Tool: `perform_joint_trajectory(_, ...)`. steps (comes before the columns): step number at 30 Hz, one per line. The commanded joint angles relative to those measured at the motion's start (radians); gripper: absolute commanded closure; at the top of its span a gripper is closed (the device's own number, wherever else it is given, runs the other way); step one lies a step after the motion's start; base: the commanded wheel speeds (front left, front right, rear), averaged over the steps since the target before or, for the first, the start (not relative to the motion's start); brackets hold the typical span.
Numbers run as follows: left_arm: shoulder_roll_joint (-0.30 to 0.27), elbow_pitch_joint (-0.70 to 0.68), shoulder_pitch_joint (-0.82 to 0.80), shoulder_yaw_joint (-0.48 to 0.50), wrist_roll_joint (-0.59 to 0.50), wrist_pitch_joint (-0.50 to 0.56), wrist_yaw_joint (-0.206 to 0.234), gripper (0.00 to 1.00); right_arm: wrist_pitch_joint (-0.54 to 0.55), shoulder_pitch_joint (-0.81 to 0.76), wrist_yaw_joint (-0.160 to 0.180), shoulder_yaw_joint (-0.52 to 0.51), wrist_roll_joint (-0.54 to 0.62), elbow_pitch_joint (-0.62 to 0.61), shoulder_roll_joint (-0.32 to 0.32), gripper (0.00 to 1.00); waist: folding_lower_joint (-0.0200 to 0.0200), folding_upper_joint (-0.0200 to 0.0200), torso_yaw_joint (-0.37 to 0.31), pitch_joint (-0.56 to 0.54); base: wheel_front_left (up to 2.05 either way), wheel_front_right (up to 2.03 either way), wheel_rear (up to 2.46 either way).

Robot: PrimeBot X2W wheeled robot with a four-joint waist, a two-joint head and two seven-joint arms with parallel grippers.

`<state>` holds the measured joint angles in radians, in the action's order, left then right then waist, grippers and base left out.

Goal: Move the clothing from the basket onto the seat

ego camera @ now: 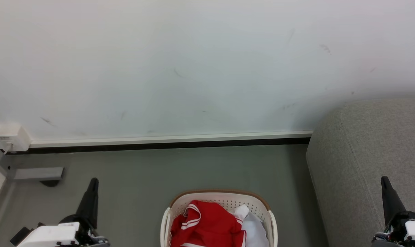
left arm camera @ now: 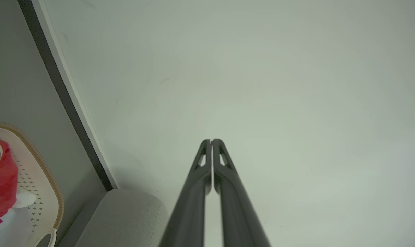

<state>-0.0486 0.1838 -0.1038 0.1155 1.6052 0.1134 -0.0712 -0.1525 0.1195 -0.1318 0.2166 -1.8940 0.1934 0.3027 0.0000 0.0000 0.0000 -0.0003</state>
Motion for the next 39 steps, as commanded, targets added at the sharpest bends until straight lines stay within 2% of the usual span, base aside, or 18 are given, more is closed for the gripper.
perform_joint_trajectory(1,-0.002,-0.002,-0.005,0.002,0.014,0.003,-0.005,1.0,-0.006,0.003,0.002,0.0,-0.014,-0.004,0.007,1.0,0.0,0.0,0.0,0.0,0.0,0.0,0.0)
perform_joint_trajectory(39,-0.002,-0.003,-0.005,0.002,0.014,0.003,-0.005,1.0,-0.005,0.003,0.002,0.001,-0.014,-0.004,0.007,1.0,0.0,0.0,0.0,0.0,0.0,0.0,0.0)
